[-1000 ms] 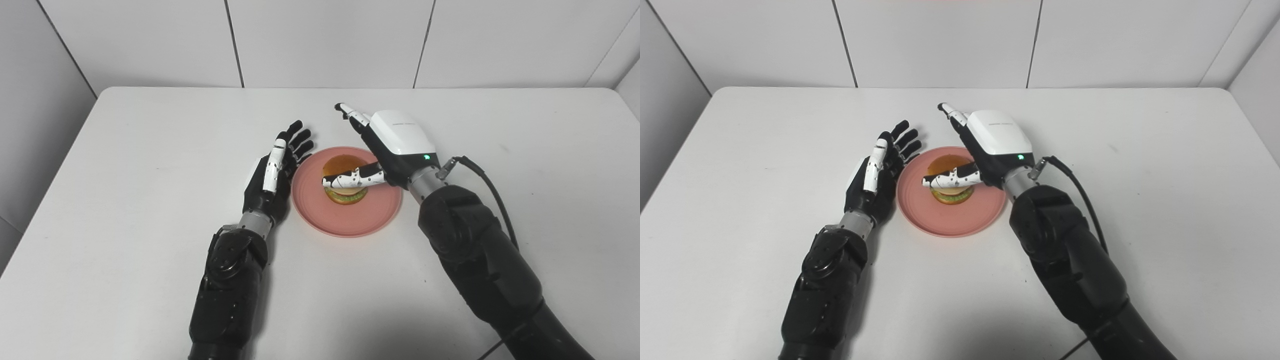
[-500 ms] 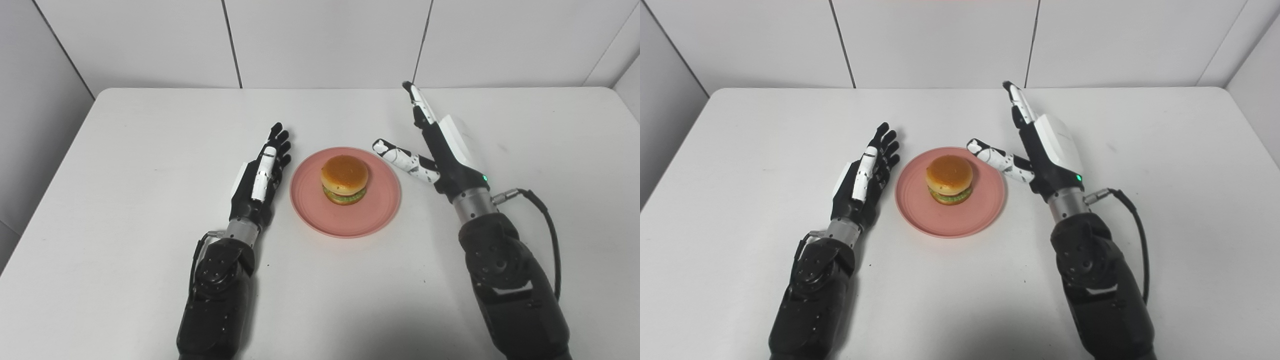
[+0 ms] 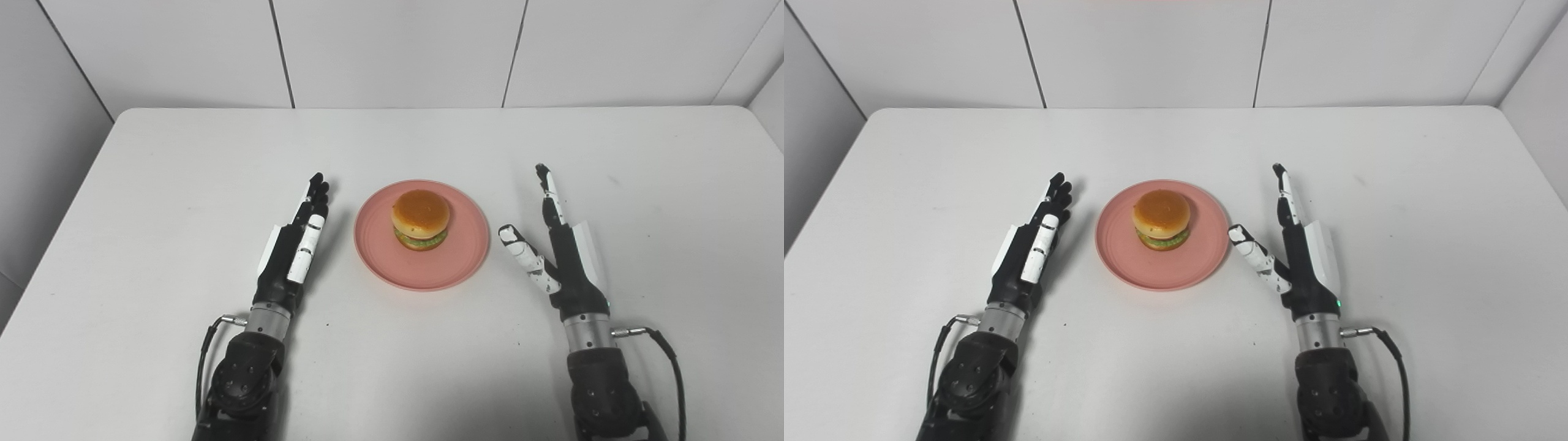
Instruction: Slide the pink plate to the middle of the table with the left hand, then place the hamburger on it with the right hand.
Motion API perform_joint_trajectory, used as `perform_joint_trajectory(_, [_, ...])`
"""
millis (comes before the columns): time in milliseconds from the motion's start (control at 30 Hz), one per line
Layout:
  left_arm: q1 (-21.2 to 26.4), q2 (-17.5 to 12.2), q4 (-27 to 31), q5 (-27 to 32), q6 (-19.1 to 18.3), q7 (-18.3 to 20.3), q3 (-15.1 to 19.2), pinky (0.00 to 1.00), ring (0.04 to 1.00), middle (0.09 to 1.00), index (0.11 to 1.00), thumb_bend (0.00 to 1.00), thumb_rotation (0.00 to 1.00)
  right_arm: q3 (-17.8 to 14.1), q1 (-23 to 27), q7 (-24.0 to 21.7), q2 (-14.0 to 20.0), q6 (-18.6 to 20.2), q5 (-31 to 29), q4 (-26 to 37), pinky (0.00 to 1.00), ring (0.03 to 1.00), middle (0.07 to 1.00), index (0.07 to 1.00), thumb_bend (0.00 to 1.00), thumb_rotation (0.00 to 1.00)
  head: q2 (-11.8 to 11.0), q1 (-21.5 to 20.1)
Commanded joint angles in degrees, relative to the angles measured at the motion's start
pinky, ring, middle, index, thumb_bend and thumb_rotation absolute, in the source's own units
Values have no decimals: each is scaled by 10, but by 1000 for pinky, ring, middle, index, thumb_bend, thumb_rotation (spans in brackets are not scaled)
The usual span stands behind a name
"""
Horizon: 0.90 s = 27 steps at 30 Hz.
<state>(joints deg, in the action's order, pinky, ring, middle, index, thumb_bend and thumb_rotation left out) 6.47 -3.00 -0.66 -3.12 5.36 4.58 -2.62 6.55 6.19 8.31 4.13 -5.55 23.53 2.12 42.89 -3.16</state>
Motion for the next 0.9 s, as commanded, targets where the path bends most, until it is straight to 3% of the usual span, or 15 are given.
perform_joint_trajectory(0, [-34, -5, -21, -15, 30, -3, -9, 1000, 1000, 1000, 1000, 478, 1000, -2, 2, 2, -7, -39, -26, 1, 956, 995, 1000, 1000, 522, 1000, 1, -1])
perform_joint_trajectory(200, [-55, -10, -35, -29, 71, -8, -12, 1000, 1000, 1000, 1000, 451, 1000, 6, -9, -16, -12, -31, -57, -5, 934, 980, 996, 992, 398, 1000, 6, 7])
perform_joint_trajectory(300, [-54, -10, -38, -35, 69, -9, -11, 1000, 1000, 1000, 1000, 454, 1000, 5, -4, -21, -14, -44, -74, -21, 916, 968, 990, 981, 328, 1000, 9, 7])
perform_joint_trajectory(867, [-31, -19, -88, -61, 100, -15, -16, 1000, 1000, 1000, 1000, 527, 1000, -2, 11, -35, -11, -25, -89, -41, 910, 965, 991, 985, 271, 1000, 6, 1])
